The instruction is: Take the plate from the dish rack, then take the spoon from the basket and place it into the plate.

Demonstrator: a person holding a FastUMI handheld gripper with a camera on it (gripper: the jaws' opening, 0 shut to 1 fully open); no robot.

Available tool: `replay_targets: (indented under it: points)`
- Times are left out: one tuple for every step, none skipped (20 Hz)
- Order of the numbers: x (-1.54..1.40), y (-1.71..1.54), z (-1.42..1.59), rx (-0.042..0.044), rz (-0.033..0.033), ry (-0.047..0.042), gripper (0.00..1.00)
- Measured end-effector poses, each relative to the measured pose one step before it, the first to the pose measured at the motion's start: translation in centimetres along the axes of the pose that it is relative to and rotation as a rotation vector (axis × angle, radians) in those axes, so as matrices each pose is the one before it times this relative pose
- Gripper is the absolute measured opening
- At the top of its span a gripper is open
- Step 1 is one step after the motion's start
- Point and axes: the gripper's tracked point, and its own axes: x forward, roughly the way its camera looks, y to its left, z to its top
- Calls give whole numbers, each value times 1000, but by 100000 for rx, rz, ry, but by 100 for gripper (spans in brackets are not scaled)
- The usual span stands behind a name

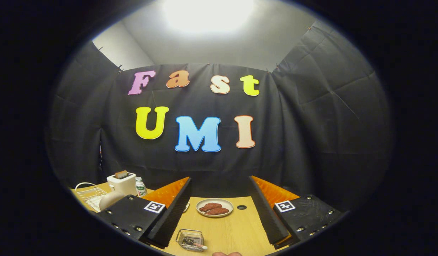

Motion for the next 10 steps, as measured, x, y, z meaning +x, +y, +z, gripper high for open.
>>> replay_targets:
  points:
    - [-80,1272,417,-272,1195,-204,97]
    - [-7,1264,338,-164,1244,309,96]
    - [32,1059,250,-486,903,751,96]
    - [208,1126,174,154,1740,583,96]
    - [260,1336,292,1088,2441,522,96]
    - [243,1292,-26,1504,1827,1244,97]
    - [313,1039,-111,1223,1296,1723,97]
    - [268,943,-224,1558,909,2262,97]
    - [362,956,-245,1225,994,2722,96]
    - [402,965,-555,923,64,3896,96]
